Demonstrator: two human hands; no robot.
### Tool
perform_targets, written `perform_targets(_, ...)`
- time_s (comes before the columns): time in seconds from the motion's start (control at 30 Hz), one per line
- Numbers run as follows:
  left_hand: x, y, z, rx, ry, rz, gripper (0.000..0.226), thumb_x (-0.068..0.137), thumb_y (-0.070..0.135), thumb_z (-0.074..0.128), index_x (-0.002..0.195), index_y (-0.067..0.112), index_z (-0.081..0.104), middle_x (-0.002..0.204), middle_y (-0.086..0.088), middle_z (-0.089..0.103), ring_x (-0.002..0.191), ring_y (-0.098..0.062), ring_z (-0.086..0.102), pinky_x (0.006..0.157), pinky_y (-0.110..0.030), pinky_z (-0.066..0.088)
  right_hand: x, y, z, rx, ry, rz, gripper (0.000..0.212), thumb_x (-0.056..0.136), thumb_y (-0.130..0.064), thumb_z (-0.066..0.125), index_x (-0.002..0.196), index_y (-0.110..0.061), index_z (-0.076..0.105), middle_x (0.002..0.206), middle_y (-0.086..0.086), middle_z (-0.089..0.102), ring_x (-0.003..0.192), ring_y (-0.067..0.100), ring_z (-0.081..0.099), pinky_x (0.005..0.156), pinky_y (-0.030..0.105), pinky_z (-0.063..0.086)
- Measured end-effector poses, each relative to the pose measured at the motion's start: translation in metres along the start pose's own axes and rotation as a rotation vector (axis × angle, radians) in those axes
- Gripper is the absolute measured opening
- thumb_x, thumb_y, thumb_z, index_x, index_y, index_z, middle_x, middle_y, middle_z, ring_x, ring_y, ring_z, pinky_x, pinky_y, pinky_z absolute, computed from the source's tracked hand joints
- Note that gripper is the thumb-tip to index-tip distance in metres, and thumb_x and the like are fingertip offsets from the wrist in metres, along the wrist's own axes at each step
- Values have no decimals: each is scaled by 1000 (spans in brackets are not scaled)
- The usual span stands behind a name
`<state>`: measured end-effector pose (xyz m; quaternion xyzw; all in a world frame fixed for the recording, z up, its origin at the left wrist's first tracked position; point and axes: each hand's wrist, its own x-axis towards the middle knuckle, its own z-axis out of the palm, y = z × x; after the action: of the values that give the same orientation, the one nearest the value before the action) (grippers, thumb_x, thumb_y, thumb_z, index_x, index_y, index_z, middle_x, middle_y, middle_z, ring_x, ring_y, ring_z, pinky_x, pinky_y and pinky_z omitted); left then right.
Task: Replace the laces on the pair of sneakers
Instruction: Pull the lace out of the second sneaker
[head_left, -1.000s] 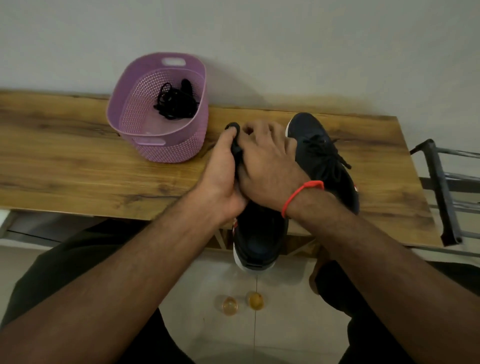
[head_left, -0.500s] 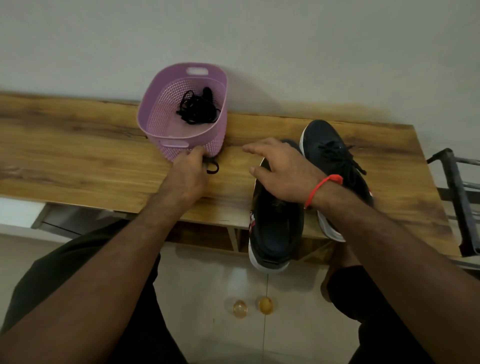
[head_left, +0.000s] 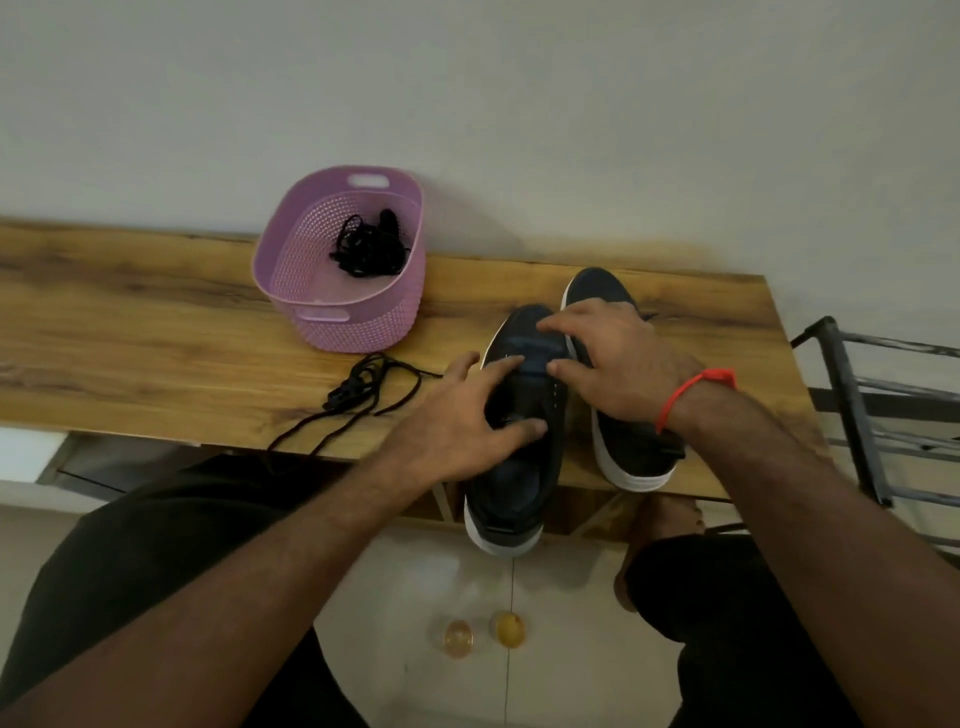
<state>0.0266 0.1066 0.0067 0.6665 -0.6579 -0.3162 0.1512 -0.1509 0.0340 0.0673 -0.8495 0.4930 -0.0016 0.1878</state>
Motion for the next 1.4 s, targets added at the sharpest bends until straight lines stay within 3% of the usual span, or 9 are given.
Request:
perform_targets(0.1, 2, 2, 23, 124, 37, -22, 89, 85, 41, 75, 153, 50, 20, 160, 8, 15, 136, -25, 42, 86, -29, 49, -5, 20, -10, -65, -8, 48, 55, 96, -45, 57, 147, -35, 40, 151, -1, 39, 143, 29, 26, 115, 53, 28)
perform_targets(0.33, 21, -2, 9, 218, 167, -77, 82, 91, 29, 67, 154, 50, 19, 147, 3, 45, 120, -20, 54, 66, -22, 45, -4, 70, -2, 72, -131, 176, 66, 92, -15, 57, 153, -26, 33, 157, 6, 27, 142, 29, 31, 117, 38, 31)
perform_targets(0.43, 31, -5, -8, 332, 196, -139, 80, 91, 28, 68, 156, 42, 22, 148, 1, 44, 125, -26, 55, 86, -44, 55, -2, 80, 5, 123, -223, 210, 82, 90, -12, 60, 157, -31, 17, 164, 1, 11, 144, 32, 30, 115, 40, 36)
perform_targets(0.53, 43, -10, -20, 359, 134, -166, 72, 91, 19, 66, 155, 26, 34, 152, -2, 40, 131, -31, 50, 103, -53, 49, 2, 84, 11, 161, -222, 193, 86, 90, -9, 60, 158, -31, 13, 165, -2, 3, 146, 32, 27, 113, 39, 36)
perform_targets(0.93, 60, 0, -38, 360, -11, -264, 60, 94, 20, 62, 148, 20, 36, 145, -11, 45, 125, -32, 54, 102, -54, 50, -5, 96, 20, 203, 21, 146, 69, 89, -7, 62, 150, -13, 33, 153, 6, 40, 137, 26, 40, 112, 35, 35)
perform_targets(1.0, 62, 8, -37, 304, 141, -185, 50, 96, 13, 54, 144, 19, 42, 146, -9, 45, 127, -30, 53, 104, -53, 48, -3, 94, 22, 197, 41, 123, 66, 89, -9, 63, 149, -13, 36, 151, 5, 41, 136, 26, 41, 112, 36, 35)
perform_targets(1.13, 60, 35, -25, 107, 403, 241, 51, 90, -7, 46, 134, 15, 55, 140, -5, 56, 130, -20, 51, 114, -40, 40, -3, 88, 31, 188, 36, 91, 69, 91, -20, 65, 151, -16, 32, 154, 1, 36, 138, 23, 39, 113, 38, 38)
perform_targets(1.3, 65, 43, 11, 71, 92, 316, 45, 102, 23, 50, 146, 28, 45, 138, 6, 58, 118, -6, 58, 100, -37, 54, -3, 88, 29, 218, -14, 63, 70, 91, -31, 67, 151, -20, 33, 148, 0, 37, 130, 18, 43, 107, 30, 42)
perform_targets(1.4, 73, 37, 23, 67, 82, 273, 44, 104, 32, 49, 148, 28, 43, 141, 5, 56, 118, -10, 58, 100, -41, 54, -4, 93, 20, 247, -77, 29, 60, 92, -36, 65, 146, -24, 40, 142, -2, 43, 118, 12, 48, 95, 23, 41)
